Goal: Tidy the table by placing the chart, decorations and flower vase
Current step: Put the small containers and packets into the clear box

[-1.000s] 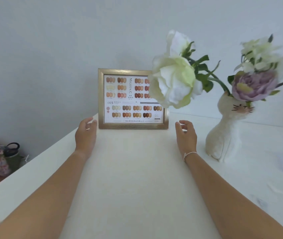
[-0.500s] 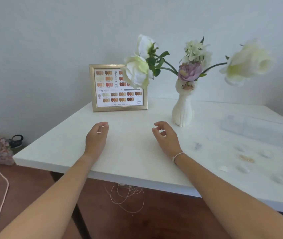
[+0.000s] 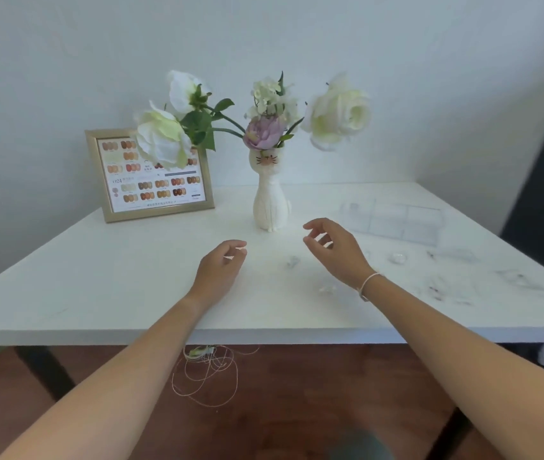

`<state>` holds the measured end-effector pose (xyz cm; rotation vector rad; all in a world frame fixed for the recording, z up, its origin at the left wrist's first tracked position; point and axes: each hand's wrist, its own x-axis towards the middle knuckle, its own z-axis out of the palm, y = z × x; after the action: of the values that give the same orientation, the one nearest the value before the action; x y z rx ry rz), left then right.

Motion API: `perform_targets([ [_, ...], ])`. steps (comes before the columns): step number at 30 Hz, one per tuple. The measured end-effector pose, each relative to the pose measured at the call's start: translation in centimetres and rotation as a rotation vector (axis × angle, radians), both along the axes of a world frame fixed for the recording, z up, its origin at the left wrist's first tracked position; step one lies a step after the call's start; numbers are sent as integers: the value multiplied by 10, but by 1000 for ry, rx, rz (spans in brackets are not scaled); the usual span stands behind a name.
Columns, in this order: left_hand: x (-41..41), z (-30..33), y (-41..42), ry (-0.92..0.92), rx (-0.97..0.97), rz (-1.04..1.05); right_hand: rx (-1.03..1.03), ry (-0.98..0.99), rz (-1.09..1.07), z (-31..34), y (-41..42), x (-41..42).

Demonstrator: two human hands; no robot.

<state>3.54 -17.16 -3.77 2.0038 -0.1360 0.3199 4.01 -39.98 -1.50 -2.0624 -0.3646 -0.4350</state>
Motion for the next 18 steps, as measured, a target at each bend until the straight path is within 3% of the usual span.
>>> perform_targets([
  [5,20,0,-41,56,117,-126,-234,74,-78,-3,-42,22],
  [13,46,10,-59,103,532,-265,-617,222,-51,4,-50,62],
  [18,54,14,-66,103,728,-333,-720,308,-36,3,-44,77],
])
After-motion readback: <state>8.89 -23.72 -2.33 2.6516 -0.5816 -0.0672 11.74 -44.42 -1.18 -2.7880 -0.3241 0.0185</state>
